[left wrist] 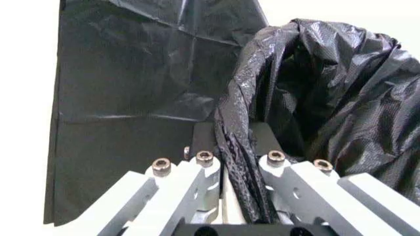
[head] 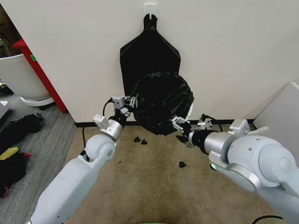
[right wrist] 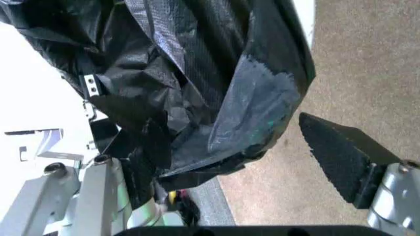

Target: Place the garbage bag over the trash bin.

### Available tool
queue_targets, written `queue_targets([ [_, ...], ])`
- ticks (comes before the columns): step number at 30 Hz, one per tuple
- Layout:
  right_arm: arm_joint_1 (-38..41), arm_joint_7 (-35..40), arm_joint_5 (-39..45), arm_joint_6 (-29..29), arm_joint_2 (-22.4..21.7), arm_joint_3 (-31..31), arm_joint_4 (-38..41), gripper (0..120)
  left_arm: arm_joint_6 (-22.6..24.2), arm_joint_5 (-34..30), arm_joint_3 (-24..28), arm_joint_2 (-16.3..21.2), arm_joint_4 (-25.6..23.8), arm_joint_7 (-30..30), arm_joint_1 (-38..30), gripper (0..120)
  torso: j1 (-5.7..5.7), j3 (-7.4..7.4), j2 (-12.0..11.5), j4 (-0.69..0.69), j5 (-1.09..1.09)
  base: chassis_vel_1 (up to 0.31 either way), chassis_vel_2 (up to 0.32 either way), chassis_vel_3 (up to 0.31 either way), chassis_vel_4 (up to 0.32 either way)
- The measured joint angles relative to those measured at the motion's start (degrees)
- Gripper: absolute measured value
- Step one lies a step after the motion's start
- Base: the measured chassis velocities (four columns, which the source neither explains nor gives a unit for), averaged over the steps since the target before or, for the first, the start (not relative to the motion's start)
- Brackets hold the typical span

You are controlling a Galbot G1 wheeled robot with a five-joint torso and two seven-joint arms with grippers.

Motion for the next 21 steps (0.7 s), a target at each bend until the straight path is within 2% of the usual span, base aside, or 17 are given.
queue_targets([
  [5, -0.96, -0.02, -0.91, -0.14, 0.10, -0.41, -0.11, 74, 0.04, 0.14, -0.08, -0.13, -0.08, 0.01, -0.08, 4, 0.00, 0.00, 0.00, 0.00, 0.00, 0.000, 0.000, 0.000, 0.000],
  [12, -2.21, -0.05, -1.88, -0.37, -0.58, -0.53, 0.79, 44, 0.53, 0.43, -0.26, -0.35, 0.85, -0.06, -0.66, 4, 0.00, 0.00, 0.00, -0.01, 0.00, 0.000, 0.000, 0.000, 0.000],
  [13, -2.21, -0.05, -1.88, -0.37, -0.58, -0.53, 0.79, 44, 0.53, 0.43, -0.26, -0.35, 0.85, -0.06, -0.66, 4, 0.00, 0.00, 0.00, -0.01, 0.00, 0.000, 0.000, 0.000, 0.000],
  [20, -4.45, -0.37, -3.40, -0.80, -1.42, -0.34, 1.54, 14, 1.47, 0.45, -0.36, -0.81, 0.96, -0.38, -0.82, 4, 0.00, 0.00, 0.00, -0.01, 0.00, 0.000, 0.000, 0.000, 0.000],
  [21, -4.45, -0.37, -3.40, -0.80, -1.42, -0.34, 1.54, 14, 1.47, 0.45, -0.36, -0.81, 0.96, -0.38, -0.82, 4, 0.00, 0.00, 0.00, -0.01, 0.00, 0.000, 0.000, 0.000, 0.000],
])
